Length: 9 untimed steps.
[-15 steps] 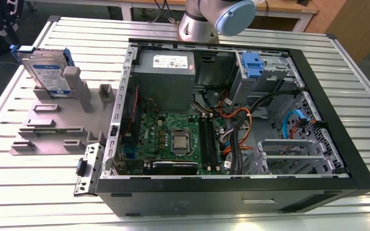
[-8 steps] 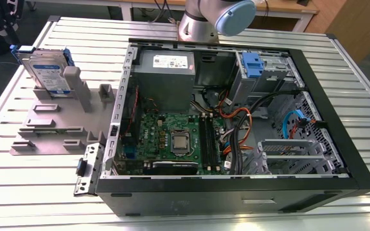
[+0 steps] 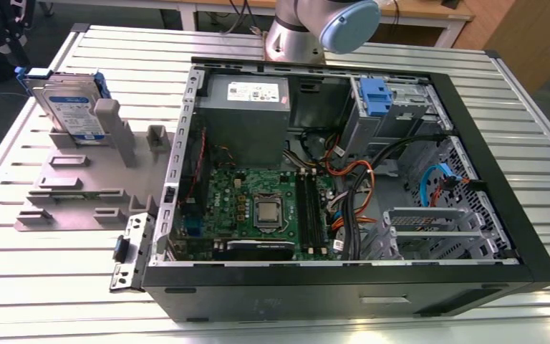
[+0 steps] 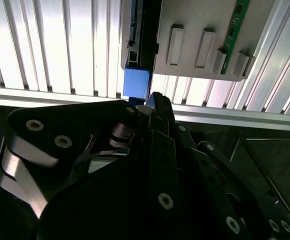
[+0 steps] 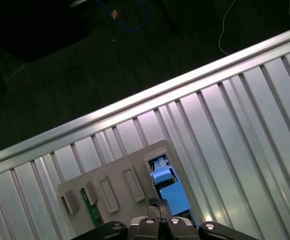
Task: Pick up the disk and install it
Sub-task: 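Pick up the disk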
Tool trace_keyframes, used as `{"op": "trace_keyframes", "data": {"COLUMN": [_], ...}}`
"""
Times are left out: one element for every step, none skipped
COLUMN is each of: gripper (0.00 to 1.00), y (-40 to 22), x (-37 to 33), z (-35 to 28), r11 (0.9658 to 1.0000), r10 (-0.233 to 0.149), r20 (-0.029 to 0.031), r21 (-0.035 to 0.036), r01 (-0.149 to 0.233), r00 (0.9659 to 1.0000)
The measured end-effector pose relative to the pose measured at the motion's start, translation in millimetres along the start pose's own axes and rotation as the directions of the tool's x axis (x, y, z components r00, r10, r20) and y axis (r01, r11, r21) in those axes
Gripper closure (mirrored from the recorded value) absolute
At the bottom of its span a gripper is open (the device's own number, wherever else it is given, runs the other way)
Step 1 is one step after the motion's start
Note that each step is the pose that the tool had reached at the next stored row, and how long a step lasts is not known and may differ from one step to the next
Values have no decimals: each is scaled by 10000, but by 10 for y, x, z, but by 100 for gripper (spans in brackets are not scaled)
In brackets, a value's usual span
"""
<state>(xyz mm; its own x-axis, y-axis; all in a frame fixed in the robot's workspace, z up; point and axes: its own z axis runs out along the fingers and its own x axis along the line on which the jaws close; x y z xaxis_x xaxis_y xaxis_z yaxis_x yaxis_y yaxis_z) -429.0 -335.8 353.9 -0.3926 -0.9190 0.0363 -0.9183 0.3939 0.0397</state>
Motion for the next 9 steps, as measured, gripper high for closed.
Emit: {"op": "trace_keyframes", "data": {"gripper": [89, 89, 89, 89, 89, 89, 89, 89, 89], "y": [0, 0, 0, 0, 0, 0, 0, 0, 0], "x": [0, 0, 0, 0, 0, 0, 0, 0, 0], "z": [0, 0, 0, 0, 0, 0, 0, 0, 0], "r11": [10000, 10000, 10000, 10000, 10000, 9999, 9999, 9999, 9999], "r10": [-17, -35, -52, -70, -88, -105, -122, -139, -155], "r20": [-1, -2, -2, -4, -4, -4, -5, -6, -6], "r21": [1, 2, 2, 3, 3, 4, 4, 5, 6], "r01": [17, 35, 52, 70, 88, 105, 122, 139, 155], "r00": [10000, 10000, 10000, 10000, 10000, 9999, 9999, 9999, 9999]}}
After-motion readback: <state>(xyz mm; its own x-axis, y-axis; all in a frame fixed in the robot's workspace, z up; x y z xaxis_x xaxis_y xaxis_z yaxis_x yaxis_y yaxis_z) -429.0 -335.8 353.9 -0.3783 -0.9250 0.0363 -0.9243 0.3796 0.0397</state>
